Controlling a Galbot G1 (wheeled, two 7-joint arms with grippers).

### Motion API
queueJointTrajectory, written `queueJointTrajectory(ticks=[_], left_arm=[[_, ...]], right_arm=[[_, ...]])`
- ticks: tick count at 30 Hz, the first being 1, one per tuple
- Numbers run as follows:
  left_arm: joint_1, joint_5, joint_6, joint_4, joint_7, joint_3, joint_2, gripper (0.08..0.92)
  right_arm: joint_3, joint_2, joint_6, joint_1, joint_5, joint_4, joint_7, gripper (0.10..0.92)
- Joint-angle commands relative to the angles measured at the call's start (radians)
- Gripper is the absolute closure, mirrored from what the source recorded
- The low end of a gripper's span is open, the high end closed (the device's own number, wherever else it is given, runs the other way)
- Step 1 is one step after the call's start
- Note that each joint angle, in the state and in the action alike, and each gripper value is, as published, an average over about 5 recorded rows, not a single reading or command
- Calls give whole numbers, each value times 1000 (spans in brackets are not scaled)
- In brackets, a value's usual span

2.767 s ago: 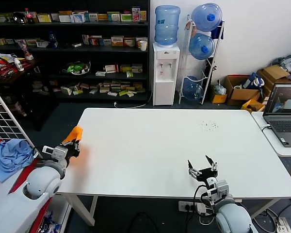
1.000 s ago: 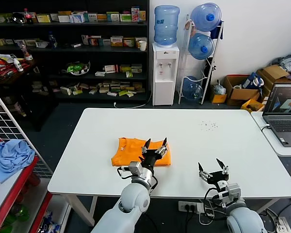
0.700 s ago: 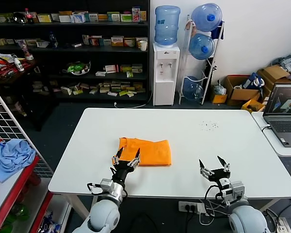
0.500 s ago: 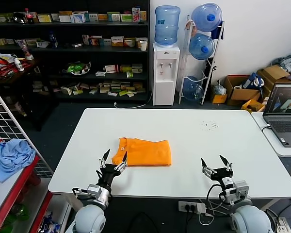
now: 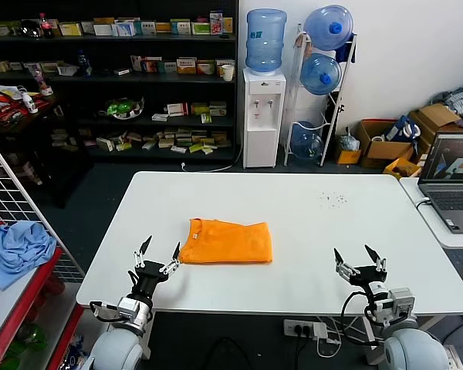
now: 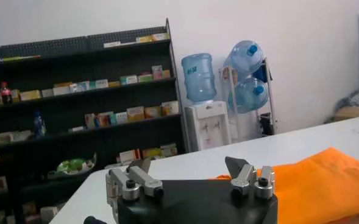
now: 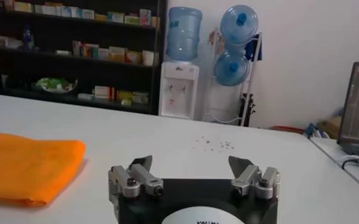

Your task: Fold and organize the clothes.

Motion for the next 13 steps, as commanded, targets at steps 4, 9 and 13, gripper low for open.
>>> queueJointTrajectory(ticks=[4,9,13], left_arm=[[14,77,49,-8,9,-38,12,177],[7,80,55,4,11,-47,22,177],[2,77,59,8,10,-50,26,177]], right_arm=[[56,46,-2,-5,-21,9,-49,203],[58,46,2,-2,-21,4,-53,203],[58,47,4,3,-21,-1,-53,203]])
